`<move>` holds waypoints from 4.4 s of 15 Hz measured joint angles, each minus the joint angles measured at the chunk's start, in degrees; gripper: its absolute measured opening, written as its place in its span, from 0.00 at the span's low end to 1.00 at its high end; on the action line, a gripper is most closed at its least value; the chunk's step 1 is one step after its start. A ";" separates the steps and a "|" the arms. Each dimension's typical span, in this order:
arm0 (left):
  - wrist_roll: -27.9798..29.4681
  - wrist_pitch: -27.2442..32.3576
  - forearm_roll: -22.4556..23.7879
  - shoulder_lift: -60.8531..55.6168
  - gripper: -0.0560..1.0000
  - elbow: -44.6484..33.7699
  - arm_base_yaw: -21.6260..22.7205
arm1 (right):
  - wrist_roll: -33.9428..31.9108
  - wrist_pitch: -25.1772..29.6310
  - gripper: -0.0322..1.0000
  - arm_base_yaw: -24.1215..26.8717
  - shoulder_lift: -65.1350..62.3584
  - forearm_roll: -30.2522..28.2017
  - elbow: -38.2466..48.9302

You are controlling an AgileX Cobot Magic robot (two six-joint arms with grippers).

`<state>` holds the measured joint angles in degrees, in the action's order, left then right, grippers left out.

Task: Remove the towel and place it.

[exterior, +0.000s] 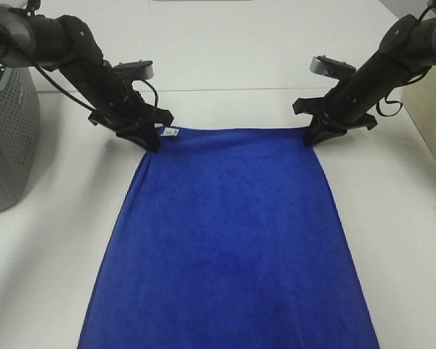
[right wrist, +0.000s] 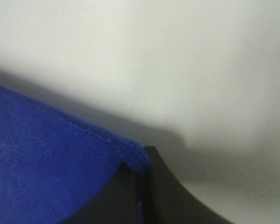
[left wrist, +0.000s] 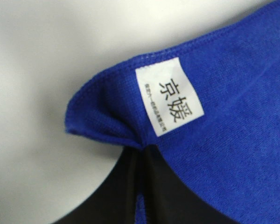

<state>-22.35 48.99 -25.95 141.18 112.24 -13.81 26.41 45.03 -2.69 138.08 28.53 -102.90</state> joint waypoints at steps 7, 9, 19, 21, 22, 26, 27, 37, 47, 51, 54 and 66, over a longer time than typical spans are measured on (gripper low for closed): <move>-1.78 -14.67 1.09 0.17 0.06 6.47 0.00 | 4.07 -10.14 0.04 0.00 0.11 -1.72 -10.77; -1.95 -20.74 1.09 0.40 0.06 6.47 0.00 | 5.21 -12.83 0.04 -0.11 1.55 -1.72 -13.12; -6.82 -35.29 1.15 3.90 0.06 9.22 -0.11 | 6.25 -17.42 0.04 -0.40 8.59 0.00 -23.03; -6.88 -35.07 1.15 5.27 0.06 9.74 -0.11 | 6.70 -17.42 0.04 -0.40 8.77 0.00 -23.03; -6.88 -34.38 1.15 5.67 0.06 9.74 -0.11 | 6.82 -17.42 0.04 -0.40 9.22 0.11 -23.15; -7.05 -34.66 1.15 6.19 0.06 9.74 -0.11 | 7.22 -17.99 0.04 -0.40 11.40 1.55 -23.09; -7.10 -34.72 1.15 6.19 0.06 9.74 -0.11 | 7.22 -18.22 0.04 -0.40 11.52 1.95 -23.09; -7.51 -38.79 2.69 6.59 0.70 9.74 -0.11 | 7.22 -17.70 0.72 -0.40 11.69 0.57 -23.09; -7.45 -39.42 8.94 6.70 0.79 9.74 0.29 | 7.10 -6.02 0.74 -0.34 10.66 -9.28 -23.09; -6.47 -41.02 9.51 7.51 0.78 9.74 2.12 | 7.10 -0.57 0.74 -0.34 9.85 -9.57 -23.09; -6.36 -33.75 9.51 7.62 0.78 9.74 2.23 | 7.10 1.03 0.74 -0.34 8.08 -9.74 -23.09; 23.09 6.65 28.36 -17.88 0.84 9.74 2.75 | -15.81 24.47 0.85 -0.34 -15.64 -22.75 -23.09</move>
<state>0.74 55.63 2.41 123.30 121.98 -11.06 10.60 69.50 -3.04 122.44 5.79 -125.99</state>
